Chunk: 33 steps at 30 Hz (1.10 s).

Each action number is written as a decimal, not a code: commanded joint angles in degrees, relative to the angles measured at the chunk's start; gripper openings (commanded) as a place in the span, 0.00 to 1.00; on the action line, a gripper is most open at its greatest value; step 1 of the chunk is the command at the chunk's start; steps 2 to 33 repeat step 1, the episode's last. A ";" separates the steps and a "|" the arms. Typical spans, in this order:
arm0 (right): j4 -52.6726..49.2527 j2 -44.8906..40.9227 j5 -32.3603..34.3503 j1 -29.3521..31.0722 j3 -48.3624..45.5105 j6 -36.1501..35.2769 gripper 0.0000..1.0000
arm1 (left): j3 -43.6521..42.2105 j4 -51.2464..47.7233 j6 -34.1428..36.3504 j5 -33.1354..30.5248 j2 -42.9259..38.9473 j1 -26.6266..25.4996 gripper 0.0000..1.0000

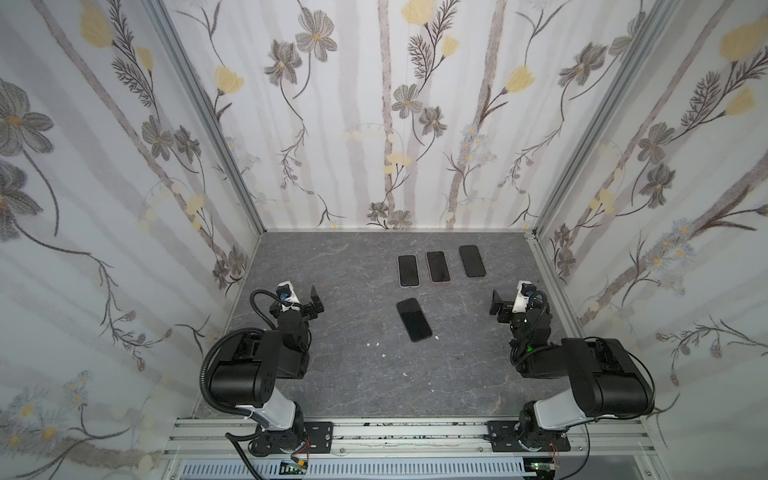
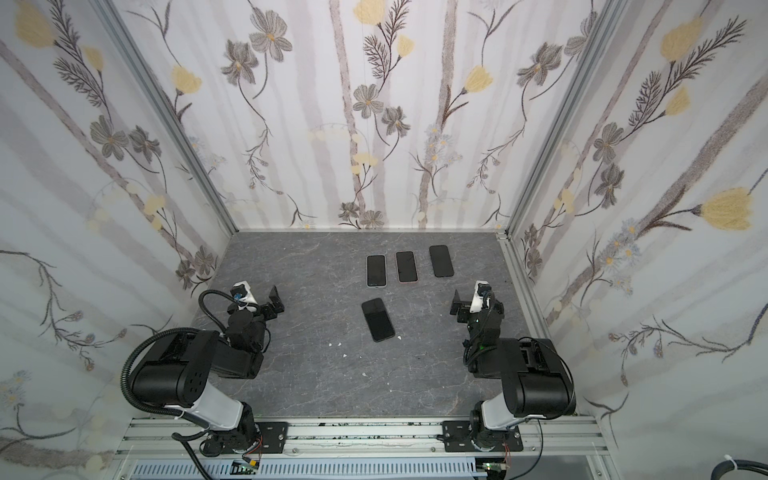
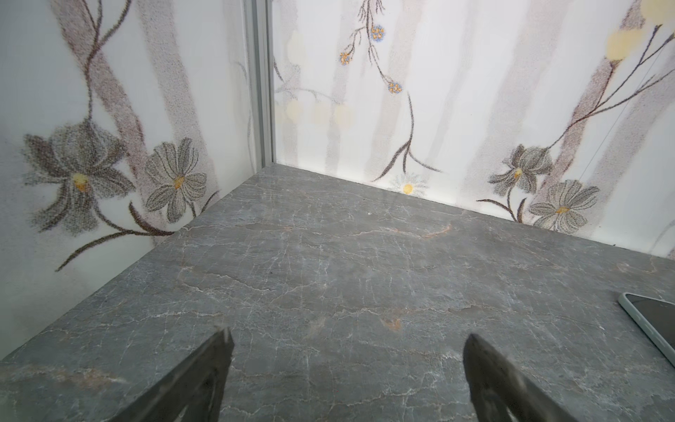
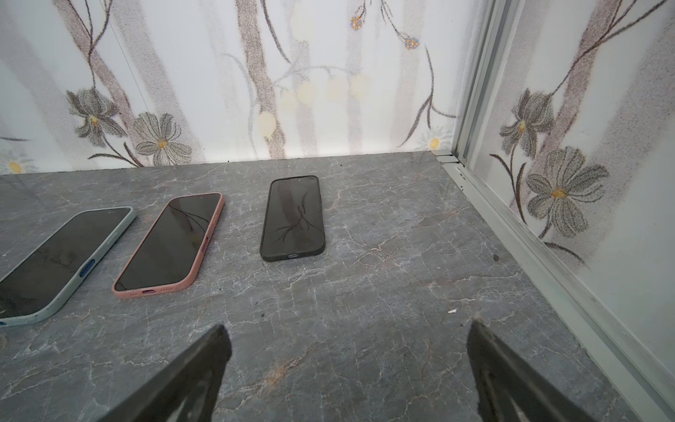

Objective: Put the phone into the phone case

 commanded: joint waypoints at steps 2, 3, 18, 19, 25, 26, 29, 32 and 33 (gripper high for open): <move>3.13 0.07 0.57 0.01 -0.21 0.01 1.00 | 0.22 1.33 -0.07 -0.92 0.07 -0.04 1.00; 3.13 0.07 0.57 0.01 -0.21 0.01 1.00 | 0.22 1.33 -0.07 -0.92 0.07 -0.04 1.00; 3.13 0.07 0.57 0.01 -0.21 0.01 1.00 | 0.22 1.33 -0.07 -0.92 0.07 -0.04 1.00; 3.13 0.07 0.57 0.01 -0.21 0.01 1.00 | 0.22 1.33 -0.07 -0.92 0.07 -0.04 1.00; 3.13 0.07 0.57 0.01 -0.21 0.01 1.00 | 0.22 1.33 -0.07 -0.92 0.07 -0.04 1.00; 3.13 0.07 0.57 0.01 -0.21 0.01 1.00 | 0.22 1.33 -0.07 -0.92 0.07 -0.04 1.00; 3.13 0.07 0.57 0.01 -0.21 0.01 1.00 | 0.22 1.33 -0.07 -0.92 0.07 -0.04 1.00; 3.13 0.07 0.57 0.01 -0.21 0.01 1.00 | 0.22 1.33 -0.07 -0.92 0.07 -0.04 1.00; 3.13 0.07 0.57 0.01 -0.21 0.01 1.00 | 0.22 1.33 -0.07 -0.92 0.07 -0.04 1.00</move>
